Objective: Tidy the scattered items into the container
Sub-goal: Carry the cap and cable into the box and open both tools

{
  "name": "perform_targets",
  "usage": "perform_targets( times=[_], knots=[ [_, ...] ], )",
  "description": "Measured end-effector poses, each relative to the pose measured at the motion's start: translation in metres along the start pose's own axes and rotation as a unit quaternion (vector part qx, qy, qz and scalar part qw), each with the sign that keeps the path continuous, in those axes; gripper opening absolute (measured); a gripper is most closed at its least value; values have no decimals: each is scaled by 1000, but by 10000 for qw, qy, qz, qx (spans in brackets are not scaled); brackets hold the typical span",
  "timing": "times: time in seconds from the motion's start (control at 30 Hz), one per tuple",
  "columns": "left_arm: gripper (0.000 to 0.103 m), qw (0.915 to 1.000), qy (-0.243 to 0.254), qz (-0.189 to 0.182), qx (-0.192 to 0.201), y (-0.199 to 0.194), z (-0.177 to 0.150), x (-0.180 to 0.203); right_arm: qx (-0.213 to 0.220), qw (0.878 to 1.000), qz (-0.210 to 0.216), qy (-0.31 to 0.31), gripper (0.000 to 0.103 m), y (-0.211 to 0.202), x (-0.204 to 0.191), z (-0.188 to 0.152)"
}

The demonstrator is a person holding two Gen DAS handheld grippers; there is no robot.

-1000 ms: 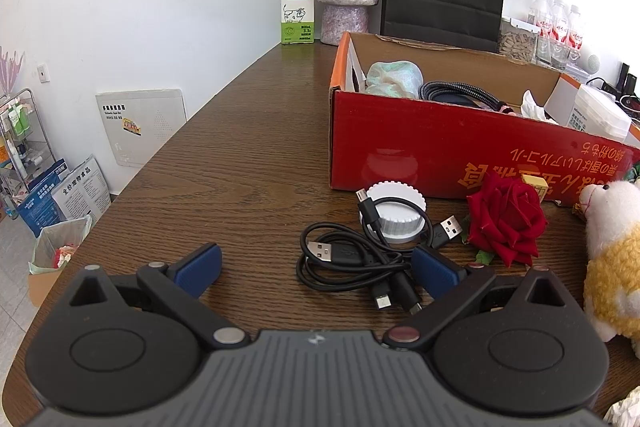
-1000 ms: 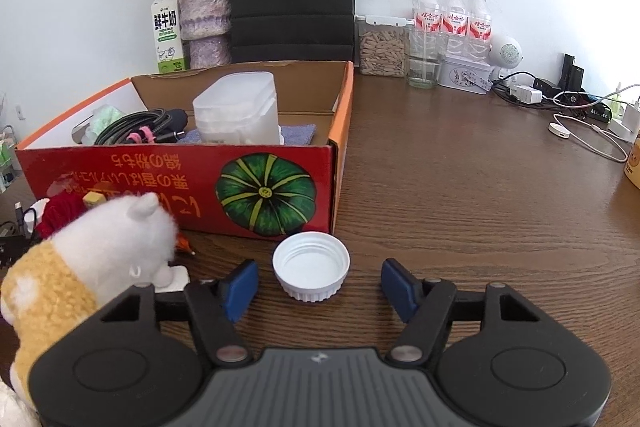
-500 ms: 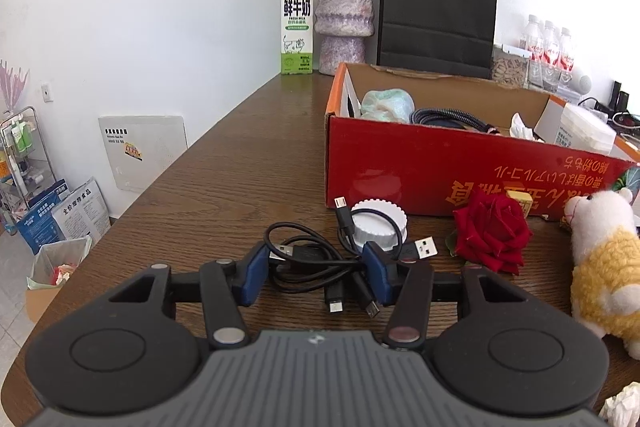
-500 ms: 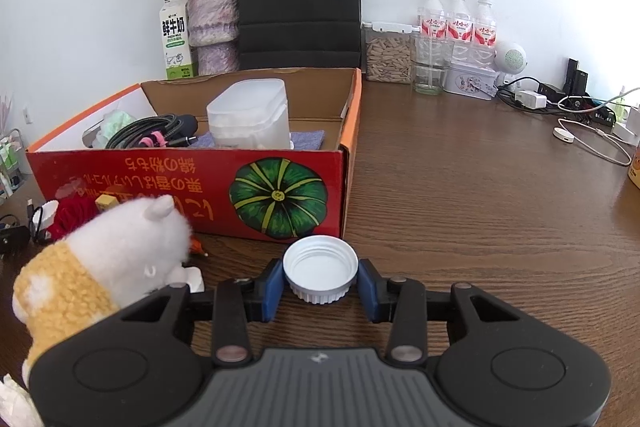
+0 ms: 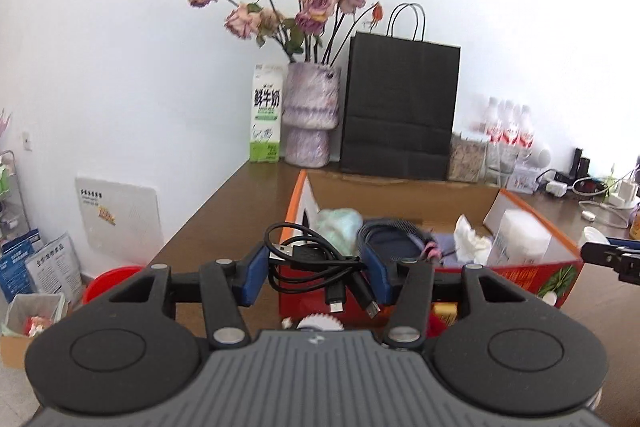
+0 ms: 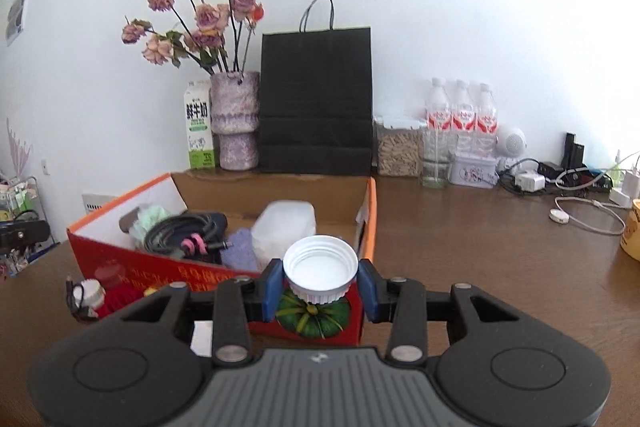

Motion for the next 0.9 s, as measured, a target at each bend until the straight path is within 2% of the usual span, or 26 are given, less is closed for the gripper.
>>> perform_targets(
  times=[0.13, 0.23, 0.37, 0.47, 0.5, 0.53, 0.7, 0.9],
  knots=[
    [52, 9992, -329, -145, 165, 22, 29, 23, 273, 9989, 385, 3, 38, 20, -24, 34],
    [52, 9982, -533, -255, 117, 53, 44, 38, 208, 9969, 753, 37, 38, 54, -46, 51],
    [52, 9979, -573, -261, -167, 110, 45, 51, 35, 9959, 902, 17, 38, 104, -58, 61],
    [52, 9953, -655, -341, -623, 142, 24, 49, -173, 9961, 839, 190, 38, 125, -52, 51],
    [52, 9933, -679, -366, -856, 147, 15, 46, -253, 9965, 776, 198, 38, 126, -50, 47],
    [52, 9918, -773, -440, -915, 148, 13, 43, -276, 9963, 773, 236, 39, 127, -49, 44],
    [52, 9947, -633, -398, -709, 141, 11, 45, -389, 9965, 724, 122, 39, 129, -53, 34],
    [52, 9960, -409, -399, -694, 139, 9, 55, -423, 9973, 608, -11, 39, 130, -55, 30]
  ],
)
Point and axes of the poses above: each gripper's, at about its wrist camera, not at the fingertips, and y roughly the way its jaws point, x to its right, z to its top, the point moved 8 cm from there along y, roughly the way its jaws point, and after that the axes turned 7 degrees about z, right-handed, at the moved point
